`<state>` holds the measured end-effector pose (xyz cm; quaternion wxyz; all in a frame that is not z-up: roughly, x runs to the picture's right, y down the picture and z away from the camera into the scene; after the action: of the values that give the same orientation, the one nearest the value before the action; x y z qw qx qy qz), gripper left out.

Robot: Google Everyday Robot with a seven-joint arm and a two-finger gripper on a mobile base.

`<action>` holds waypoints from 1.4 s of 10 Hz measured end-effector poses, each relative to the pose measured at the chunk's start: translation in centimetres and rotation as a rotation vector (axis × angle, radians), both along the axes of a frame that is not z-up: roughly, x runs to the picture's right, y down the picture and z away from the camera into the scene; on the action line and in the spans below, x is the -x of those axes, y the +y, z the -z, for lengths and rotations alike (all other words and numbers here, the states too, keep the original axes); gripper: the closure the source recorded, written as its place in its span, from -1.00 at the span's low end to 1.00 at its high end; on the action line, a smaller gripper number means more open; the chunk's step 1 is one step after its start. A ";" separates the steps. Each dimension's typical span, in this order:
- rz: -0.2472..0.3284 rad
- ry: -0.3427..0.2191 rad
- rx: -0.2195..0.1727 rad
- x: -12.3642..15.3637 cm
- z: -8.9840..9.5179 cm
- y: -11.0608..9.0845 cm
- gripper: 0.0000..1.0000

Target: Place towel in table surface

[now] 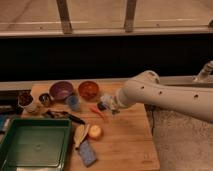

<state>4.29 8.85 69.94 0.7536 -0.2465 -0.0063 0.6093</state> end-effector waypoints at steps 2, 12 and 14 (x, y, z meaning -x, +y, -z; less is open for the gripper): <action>-0.031 0.018 0.051 -0.8 -2.0 2.2 1.00; -0.122 0.105 0.323 -2.6 -12.9 14.4 0.49; -0.123 0.105 0.324 -2.5 -12.7 14.3 0.10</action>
<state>6.84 23.15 82.66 0.6647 -0.3317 0.1165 0.6592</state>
